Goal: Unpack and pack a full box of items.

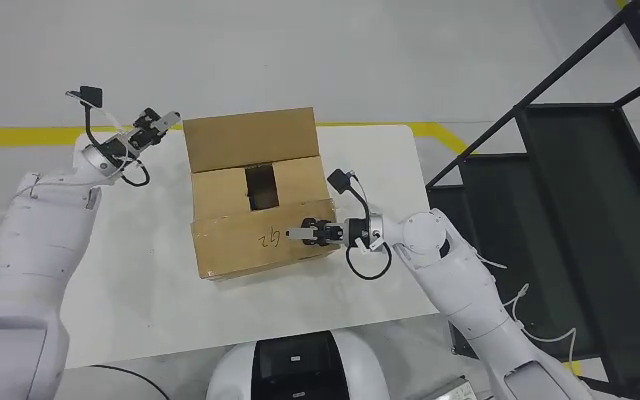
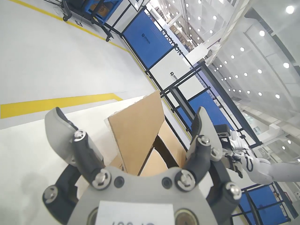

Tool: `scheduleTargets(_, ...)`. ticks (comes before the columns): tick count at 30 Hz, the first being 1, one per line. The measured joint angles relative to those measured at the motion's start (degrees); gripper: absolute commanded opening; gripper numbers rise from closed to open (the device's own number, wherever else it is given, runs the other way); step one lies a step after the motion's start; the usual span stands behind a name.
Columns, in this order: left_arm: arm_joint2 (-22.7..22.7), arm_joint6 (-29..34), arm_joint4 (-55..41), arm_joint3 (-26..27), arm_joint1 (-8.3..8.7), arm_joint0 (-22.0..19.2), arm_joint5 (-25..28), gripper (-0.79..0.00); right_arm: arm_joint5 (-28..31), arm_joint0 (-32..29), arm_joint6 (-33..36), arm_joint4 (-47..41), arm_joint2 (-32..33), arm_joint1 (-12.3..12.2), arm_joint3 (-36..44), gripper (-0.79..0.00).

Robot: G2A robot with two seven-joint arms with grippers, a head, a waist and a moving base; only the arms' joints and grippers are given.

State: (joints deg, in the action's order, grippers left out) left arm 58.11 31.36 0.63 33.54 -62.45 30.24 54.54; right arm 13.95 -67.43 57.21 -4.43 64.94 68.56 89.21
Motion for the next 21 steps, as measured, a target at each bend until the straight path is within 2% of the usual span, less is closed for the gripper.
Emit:
scheduleTargets(5,-3.8,0.4,5.4,-4.1,-1.99,-3.6,0.3,0.000,0.0,0.0,0.0,0.0,0.0,0.0,0.0,0.000)
scheduleTargets(9,-5.3,2.1,5.7,-6.6,-3.14,-5.4,2.6,0.000,0.0,0.0,0.0,0.0,0.0,0.0,0.0,0.000)
scheduleTargets(18,-7.3,3.8,5.0,-8.2,-4.76,-6.7,3.5,0.000,0.0,0.0,0.0,0.0,0.0,0.0,0.0,0.000)
scheduleTargets(21,-7.1,6.3,0.8,-7.7,-5.23,-6.3,3.5,0.000,0.0,0.0,0.0,0.0,0.0,0.0,0.0,0.000)
